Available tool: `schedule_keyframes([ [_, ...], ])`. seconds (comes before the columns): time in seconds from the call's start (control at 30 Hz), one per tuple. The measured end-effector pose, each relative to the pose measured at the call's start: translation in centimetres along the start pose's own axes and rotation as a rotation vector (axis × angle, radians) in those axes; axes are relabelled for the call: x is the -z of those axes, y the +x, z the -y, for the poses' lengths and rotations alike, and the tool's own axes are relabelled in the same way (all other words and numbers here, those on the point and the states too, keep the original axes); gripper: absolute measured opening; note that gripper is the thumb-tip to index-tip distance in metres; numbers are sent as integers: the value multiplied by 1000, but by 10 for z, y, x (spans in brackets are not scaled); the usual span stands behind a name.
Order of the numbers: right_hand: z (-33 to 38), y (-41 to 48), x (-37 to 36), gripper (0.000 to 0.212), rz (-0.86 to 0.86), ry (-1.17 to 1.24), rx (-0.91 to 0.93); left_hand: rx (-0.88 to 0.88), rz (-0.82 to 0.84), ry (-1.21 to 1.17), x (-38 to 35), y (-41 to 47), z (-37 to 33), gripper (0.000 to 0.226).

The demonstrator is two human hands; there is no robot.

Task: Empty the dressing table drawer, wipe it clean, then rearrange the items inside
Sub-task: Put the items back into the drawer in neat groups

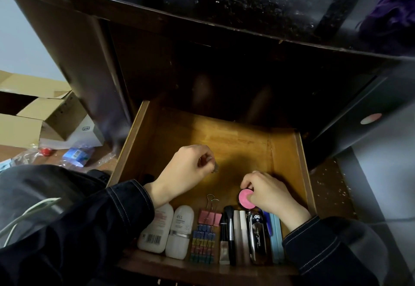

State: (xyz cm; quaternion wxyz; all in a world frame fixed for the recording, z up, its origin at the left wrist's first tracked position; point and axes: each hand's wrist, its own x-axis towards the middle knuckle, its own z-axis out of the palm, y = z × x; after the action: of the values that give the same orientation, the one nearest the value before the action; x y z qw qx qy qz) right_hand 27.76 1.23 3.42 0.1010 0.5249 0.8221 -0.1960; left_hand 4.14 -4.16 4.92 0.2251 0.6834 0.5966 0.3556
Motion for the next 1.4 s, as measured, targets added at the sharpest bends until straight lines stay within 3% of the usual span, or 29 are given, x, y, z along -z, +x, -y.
schedule_keyframes([
  [0.1, 1, 1, 3, 27, -42, -1, -2, 33, 35, -40, 0, 0, 0, 10],
  [0.17, 4, 2, 11, 26, -85, 328, -10, 121, 76, -126, 2, 1, 0, 11],
  [0.27, 14, -1, 31, 33, -2, 1043, -82, 320, 151, -350, 4, 5, -1, 15],
  [0.33, 19, -4, 36, 34, 63, 1148, -57, 382, 188, -437, 6, 5, -3, 16],
  [0.47, 40, -7, 28, 25, 131, 1093, 66, 373, 191, -456, 8, 3, -11, 8],
  [0.6, 70, -2, 18, 17, 18, 970, 160, 336, 148, -398, 30, -2, -17, 8],
  [0.73, 94, 6, 13, 21, -10, 868, 179, 175, -128, -66, 88, -11, -7, 13],
  [0.83, 119, 19, 7, 20, 25, 775, 179, 86, -240, 129, 121, -23, 7, 9],
  [1.13, 178, 65, -29, 36, 99, 617, -3, 7, -262, 401, 109, -45, 24, 8],
  [1.27, 186, 67, -35, 55, 131, 465, 28, 34, -282, 383, 109, -45, 22, 9],
  [1.4, 191, 63, -37, 55, 73, 427, 30, 54, -277, 365, 110, -47, 22, 10],
])
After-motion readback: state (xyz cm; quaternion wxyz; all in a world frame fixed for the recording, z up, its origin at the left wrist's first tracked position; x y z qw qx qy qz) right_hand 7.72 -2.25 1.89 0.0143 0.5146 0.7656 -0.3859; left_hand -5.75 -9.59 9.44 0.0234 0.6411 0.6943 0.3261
